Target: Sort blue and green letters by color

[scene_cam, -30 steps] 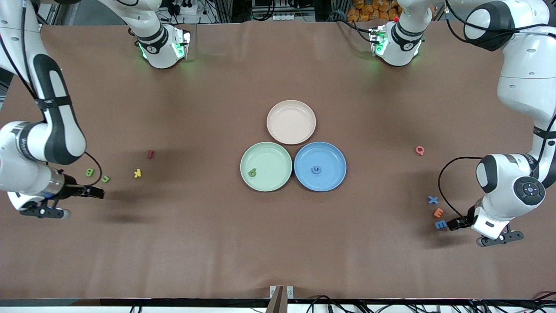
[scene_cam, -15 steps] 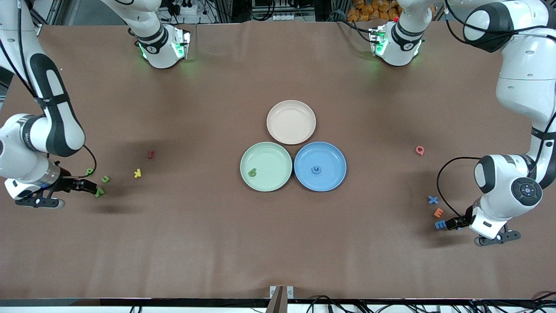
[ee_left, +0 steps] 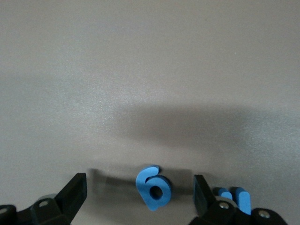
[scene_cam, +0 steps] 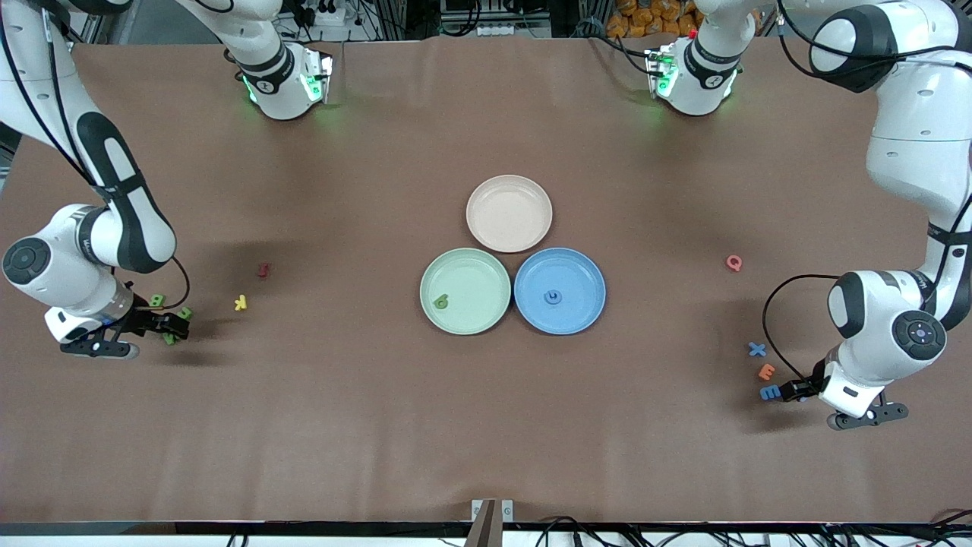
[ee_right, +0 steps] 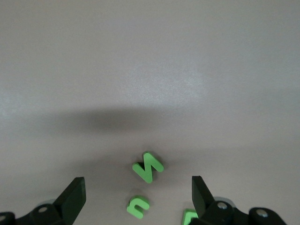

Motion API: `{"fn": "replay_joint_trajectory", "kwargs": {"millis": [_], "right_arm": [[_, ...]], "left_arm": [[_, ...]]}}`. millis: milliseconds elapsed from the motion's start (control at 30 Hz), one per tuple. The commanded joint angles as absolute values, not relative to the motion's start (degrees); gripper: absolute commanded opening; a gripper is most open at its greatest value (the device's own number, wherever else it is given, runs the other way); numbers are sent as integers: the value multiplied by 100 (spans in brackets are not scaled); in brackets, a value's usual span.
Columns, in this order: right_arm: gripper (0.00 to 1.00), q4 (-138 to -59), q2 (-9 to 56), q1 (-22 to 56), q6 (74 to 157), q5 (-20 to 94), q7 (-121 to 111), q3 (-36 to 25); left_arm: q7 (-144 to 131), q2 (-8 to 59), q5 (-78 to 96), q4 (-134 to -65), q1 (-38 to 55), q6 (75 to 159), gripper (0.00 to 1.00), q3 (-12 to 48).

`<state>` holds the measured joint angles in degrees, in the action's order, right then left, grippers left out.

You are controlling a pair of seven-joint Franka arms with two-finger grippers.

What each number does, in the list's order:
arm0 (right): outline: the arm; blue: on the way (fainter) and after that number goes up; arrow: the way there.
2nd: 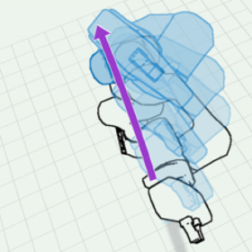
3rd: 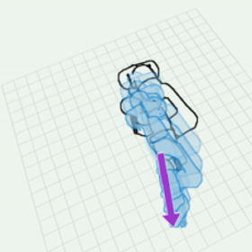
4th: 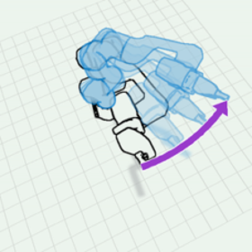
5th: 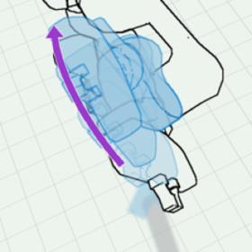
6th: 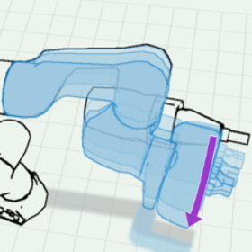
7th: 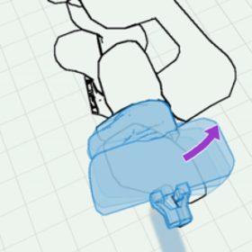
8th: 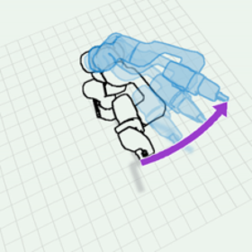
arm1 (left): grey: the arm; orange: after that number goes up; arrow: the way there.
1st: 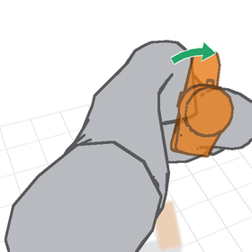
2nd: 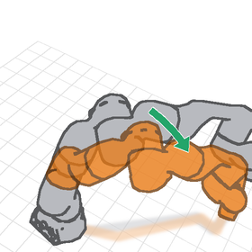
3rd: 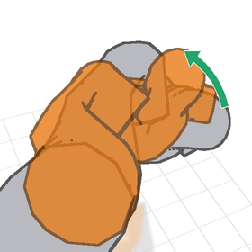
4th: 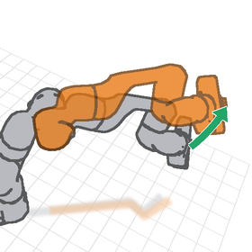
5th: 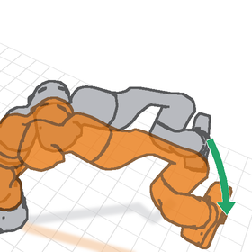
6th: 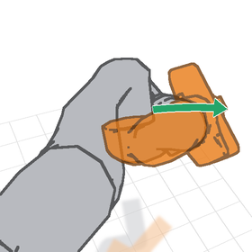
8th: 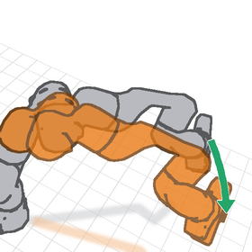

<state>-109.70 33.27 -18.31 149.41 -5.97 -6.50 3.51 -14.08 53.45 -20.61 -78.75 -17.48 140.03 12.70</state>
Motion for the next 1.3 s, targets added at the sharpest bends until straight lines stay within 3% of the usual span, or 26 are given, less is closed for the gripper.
{"fn": "replay_joint_trajectory", "kwargs": {"millis": [0,434,601,767,1101,1268], "right_arm": [[100,-11021,3375,-1890,15091,-686,-712,369],[99,-11021,3595,-1916,15398,-844,-712,281],[94,-11021,3612,-1916,15407,-853,-712,272],[82,-11013,3647,-1916,15434,-949,-712,281],[30,-10986,3665,-1907,15434,-1125,-712,281],[16,-10969,3656,-1898,15425,-1125,-712,281]], "left_arm": [[-1336,5370,-2127,-7875,-1740,14001,48,1248],[-1354,5300,-2127,-7884,-1740,13966,31,1248],[-1354,5230,-2127,-7875,-1740,13904,28,1257],[-1354,5098,-2136,-7866,-1731,13641,25,1283],[-1441,4650,-2039,-7866,-1433,12903,25,1327],[-1503,4404,-2021,-7857,-1424,12446,25,1696]]}}
